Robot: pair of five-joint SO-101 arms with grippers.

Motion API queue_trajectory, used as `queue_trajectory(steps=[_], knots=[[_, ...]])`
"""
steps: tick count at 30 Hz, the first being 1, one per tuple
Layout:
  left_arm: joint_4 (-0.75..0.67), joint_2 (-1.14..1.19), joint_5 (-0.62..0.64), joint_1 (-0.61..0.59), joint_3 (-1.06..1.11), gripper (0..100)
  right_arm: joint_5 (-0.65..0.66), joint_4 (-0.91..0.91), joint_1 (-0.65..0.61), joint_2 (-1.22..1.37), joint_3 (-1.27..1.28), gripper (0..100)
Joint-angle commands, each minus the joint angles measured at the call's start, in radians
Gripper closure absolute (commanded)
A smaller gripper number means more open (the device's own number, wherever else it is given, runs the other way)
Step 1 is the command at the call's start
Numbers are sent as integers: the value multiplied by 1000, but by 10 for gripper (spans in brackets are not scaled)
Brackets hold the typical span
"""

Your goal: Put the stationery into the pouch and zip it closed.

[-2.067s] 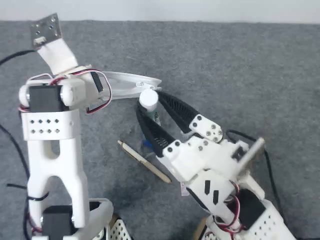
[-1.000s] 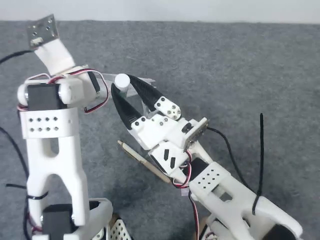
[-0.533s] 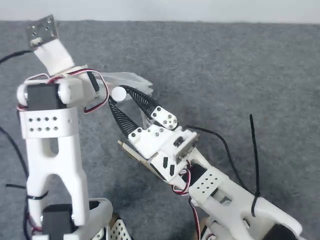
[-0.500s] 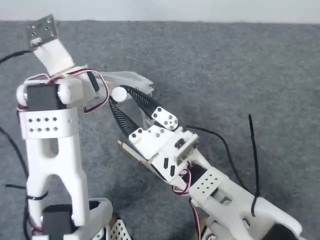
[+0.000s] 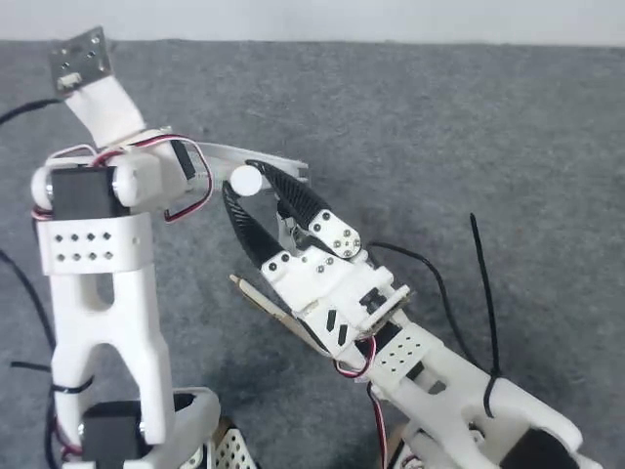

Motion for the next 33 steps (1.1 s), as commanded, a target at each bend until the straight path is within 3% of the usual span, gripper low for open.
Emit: queue_trajectory(steps=[1, 6, 11, 15, 27, 33], knots=[[0, -49, 9, -6, -31, 988, 11, -22, 28, 5, -89, 993], [0, -49, 9, -6, -31, 988, 2, 136, 39, 7, -150, 993], [-3, -49, 9, -6, -19, 988, -161, 274, 39, 7, -160, 993], [-12, -49, 9, -6, -16, 988, -213, 378, 39, 16, -158, 993], [-11, -49, 9, -5, -16, 988, -199, 334, 38, 200, -155, 993], [-11, -49, 9, -5, -16, 988, -11, 148, 15, 206, -91, 993]])
